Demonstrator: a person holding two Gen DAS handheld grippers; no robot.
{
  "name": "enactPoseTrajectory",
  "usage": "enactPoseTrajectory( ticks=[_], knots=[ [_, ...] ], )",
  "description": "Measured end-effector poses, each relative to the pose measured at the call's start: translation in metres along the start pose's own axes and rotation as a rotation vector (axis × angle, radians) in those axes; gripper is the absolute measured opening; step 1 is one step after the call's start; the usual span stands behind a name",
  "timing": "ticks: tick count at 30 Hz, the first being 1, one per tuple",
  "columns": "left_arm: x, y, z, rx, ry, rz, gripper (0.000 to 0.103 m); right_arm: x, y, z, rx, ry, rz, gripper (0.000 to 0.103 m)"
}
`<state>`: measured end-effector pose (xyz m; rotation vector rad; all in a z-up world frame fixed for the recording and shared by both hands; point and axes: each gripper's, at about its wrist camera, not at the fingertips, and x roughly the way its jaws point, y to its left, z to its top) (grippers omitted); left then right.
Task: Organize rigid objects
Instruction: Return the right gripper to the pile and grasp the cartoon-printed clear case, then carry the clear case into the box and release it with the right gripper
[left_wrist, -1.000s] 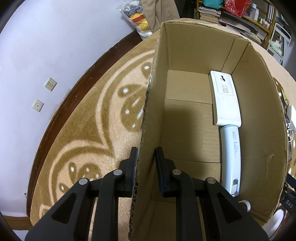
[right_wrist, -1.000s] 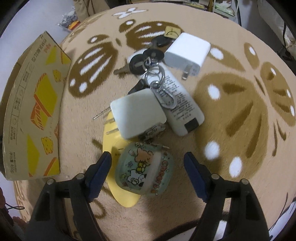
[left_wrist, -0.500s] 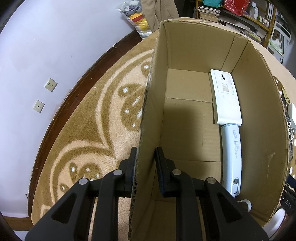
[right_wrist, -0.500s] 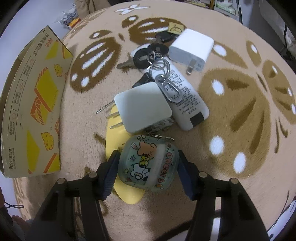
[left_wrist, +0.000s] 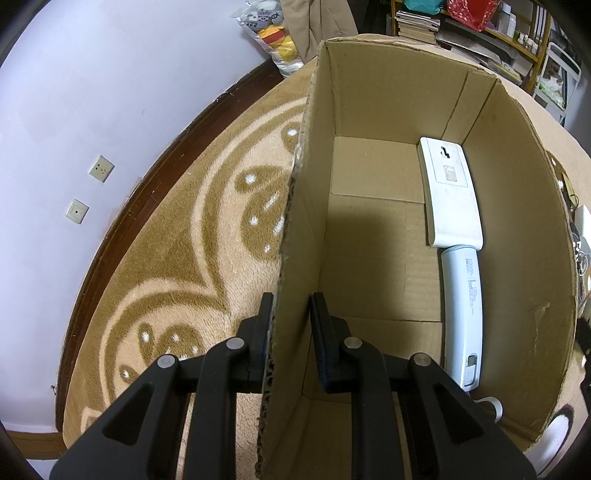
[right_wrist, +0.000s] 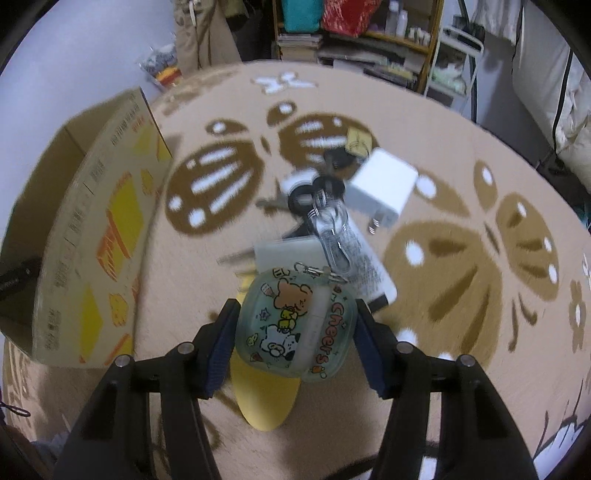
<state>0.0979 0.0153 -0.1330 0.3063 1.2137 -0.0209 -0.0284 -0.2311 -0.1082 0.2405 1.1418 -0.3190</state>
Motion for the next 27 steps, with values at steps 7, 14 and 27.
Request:
enactPoseTrajectory(
  ticks=[7, 14, 27],
  knots=[
    [0.000, 0.000, 0.000, 0.000, 0.000, 0.000, 0.018, -0.006, 0.015, 0.022, -0.014, -0.074, 0.020, 0.064],
    [0.000, 0.000, 0.000, -0.001, 0.001, 0.000, 0.018, -0.016, 0.031, 0.048, -0.038, -0.139, 0.055, 0.064],
    [0.001, 0.003, 0.000, -0.013, 0.007, -0.015, 0.018, -0.050, 0.089, 0.085, -0.141, -0.278, 0.148, 0.064]
  ],
)
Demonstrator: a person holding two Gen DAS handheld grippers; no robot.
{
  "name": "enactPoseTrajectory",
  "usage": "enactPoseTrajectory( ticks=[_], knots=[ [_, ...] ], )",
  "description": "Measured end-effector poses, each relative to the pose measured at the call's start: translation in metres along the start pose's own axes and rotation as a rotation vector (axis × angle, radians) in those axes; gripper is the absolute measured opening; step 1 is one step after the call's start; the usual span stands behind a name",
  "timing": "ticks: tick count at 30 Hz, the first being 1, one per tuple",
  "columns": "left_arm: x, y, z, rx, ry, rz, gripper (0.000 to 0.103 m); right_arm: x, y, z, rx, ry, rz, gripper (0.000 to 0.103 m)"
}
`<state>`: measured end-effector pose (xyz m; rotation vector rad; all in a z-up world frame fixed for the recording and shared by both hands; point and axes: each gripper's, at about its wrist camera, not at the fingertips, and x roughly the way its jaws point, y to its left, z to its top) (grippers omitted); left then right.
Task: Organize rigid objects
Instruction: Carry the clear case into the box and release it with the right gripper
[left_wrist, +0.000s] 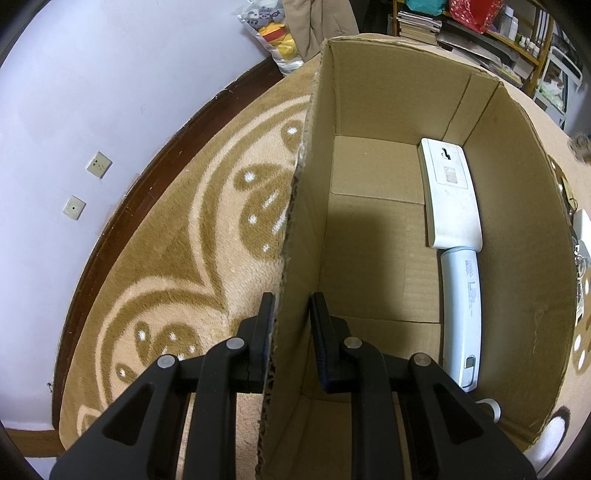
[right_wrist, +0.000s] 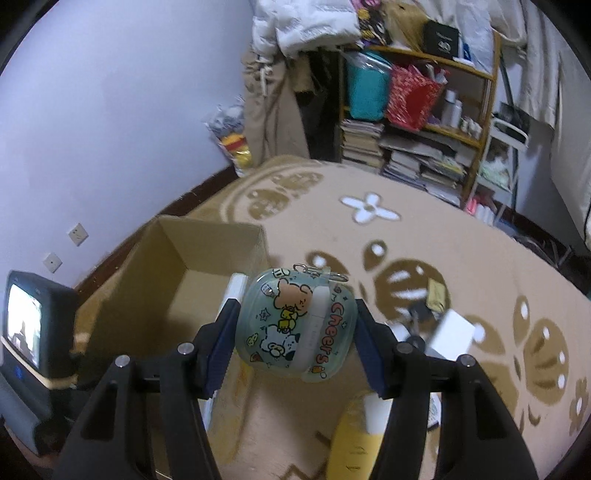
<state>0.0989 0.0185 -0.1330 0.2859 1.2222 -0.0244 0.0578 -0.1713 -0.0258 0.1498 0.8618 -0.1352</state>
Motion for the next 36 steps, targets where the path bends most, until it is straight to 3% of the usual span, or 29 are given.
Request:
enactPoseTrajectory(
  ticks=[12, 36],
  knots=[
    [0.004, 0.002, 0.002, -0.012, 0.003, -0.011, 0.018, -0.001, 0.033, 0.017, -0.017, -0.060, 0.078, 0.064],
    [0.001, -0.004, 0.003, 0.004, -0.001, -0.006, 0.015, 0.036, 0.047, -0.004, -0.031, 0.017, 0.144, 0.064]
  ],
)
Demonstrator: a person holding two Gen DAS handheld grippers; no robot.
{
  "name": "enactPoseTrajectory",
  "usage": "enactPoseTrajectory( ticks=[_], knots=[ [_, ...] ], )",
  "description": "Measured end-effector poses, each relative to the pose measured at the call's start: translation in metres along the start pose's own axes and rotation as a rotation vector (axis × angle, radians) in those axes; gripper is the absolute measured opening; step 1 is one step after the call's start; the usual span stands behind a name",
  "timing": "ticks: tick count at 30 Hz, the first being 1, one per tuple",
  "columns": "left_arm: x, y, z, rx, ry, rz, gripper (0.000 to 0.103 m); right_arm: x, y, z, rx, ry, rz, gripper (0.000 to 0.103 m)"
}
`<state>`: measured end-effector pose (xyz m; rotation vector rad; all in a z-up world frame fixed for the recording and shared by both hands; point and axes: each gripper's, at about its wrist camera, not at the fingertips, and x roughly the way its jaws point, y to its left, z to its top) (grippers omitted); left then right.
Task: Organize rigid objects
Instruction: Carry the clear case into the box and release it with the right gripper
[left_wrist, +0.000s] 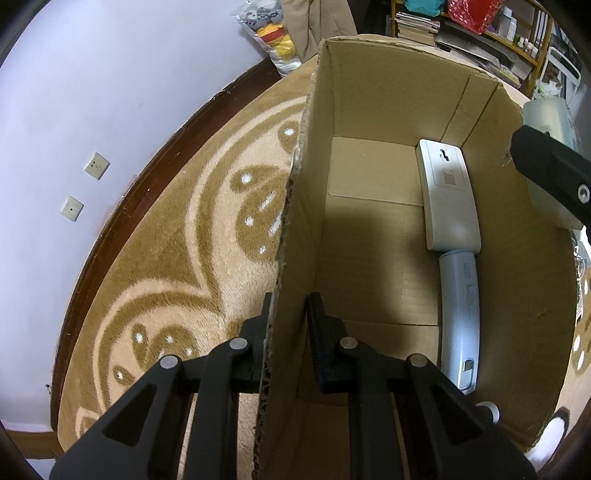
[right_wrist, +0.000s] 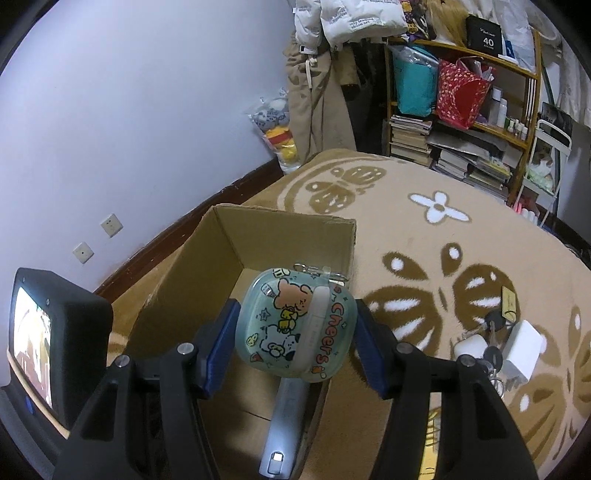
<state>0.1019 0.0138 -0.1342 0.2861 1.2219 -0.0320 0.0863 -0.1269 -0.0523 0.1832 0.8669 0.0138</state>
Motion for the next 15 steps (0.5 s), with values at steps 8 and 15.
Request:
enactPoseTrajectory(
  ticks=[8, 15],
  knots=[
    [-0.001, -0.001, 0.000, 0.002, 0.000, 0.001, 0.016, 0.000, 0.000, -0.001, 0.002, 0.015, 0.013, 0.064],
    [-0.001, 0.000, 0.000, -0.001, 0.000, 0.000, 0.016, -0.014, -0.003, -0.001, 0.009, -0.005, 0.023, 0.069]
  ],
)
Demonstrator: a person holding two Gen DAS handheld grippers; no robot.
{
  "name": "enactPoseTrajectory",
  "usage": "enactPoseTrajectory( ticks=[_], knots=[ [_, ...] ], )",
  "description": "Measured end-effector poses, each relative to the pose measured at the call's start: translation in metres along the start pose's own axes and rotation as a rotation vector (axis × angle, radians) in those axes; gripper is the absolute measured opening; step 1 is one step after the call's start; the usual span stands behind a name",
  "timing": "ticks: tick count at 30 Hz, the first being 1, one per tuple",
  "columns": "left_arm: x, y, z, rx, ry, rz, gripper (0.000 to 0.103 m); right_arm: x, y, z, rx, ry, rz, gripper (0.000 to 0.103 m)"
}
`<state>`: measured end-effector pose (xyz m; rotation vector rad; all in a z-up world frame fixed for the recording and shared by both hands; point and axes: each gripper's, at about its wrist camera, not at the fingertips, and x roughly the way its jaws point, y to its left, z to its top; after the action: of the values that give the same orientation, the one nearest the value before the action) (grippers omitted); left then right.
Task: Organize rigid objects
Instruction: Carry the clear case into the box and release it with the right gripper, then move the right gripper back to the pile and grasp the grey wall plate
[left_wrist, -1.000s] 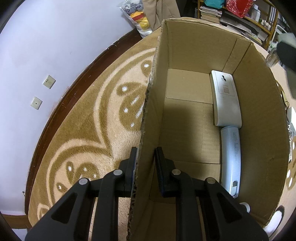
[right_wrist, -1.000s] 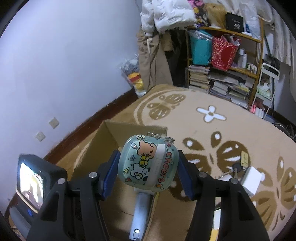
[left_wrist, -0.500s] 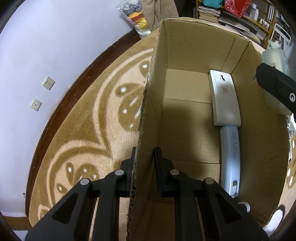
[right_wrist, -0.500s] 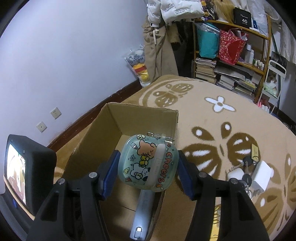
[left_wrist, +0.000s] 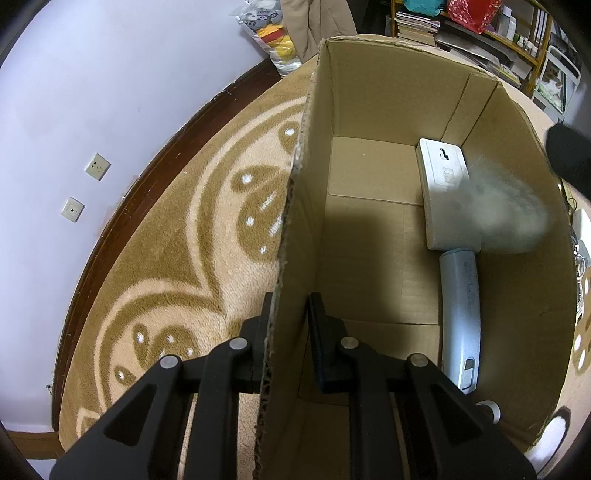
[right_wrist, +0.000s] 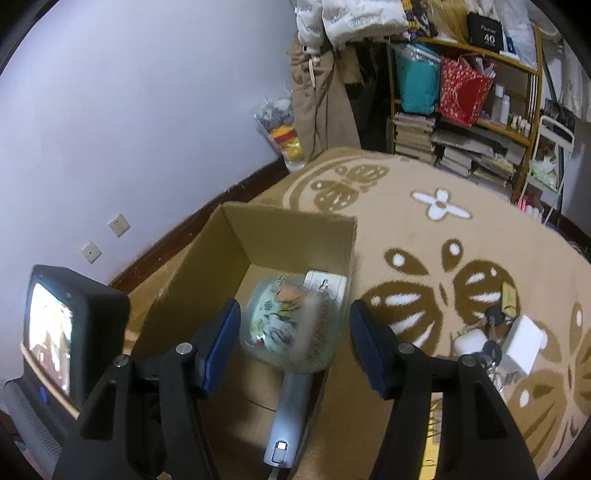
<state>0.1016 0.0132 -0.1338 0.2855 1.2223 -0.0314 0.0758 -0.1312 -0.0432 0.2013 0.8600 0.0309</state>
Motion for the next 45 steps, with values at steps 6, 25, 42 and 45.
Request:
enactPoseTrajectory(
  ticks=[6, 25, 42, 45],
  knots=[
    [-0.002, 0.004, 0.001, -0.015, -0.003, -0.008, 0.015, -0.017, -0.011, 0.004, 0.011, -0.006, -0.059, 0.086],
    [-0.006, 0.001, 0.000, -0.001, -0.011, 0.005, 0.016, -0.031, -0.096, -0.062, 0.180, 0.107, -0.203, 0.091],
    [-0.006, -0.002, 0.000, 0.010, -0.011, 0.014, 0.017, 0.011, -0.142, -0.094, 0.307, 0.229, -0.193, 0.091],
    [-0.006, -0.002, 0.000, 0.012, -0.011, 0.016, 0.017, 0.014, -0.145, -0.099, 0.323, 0.235, -0.193, 0.091]
  ],
)
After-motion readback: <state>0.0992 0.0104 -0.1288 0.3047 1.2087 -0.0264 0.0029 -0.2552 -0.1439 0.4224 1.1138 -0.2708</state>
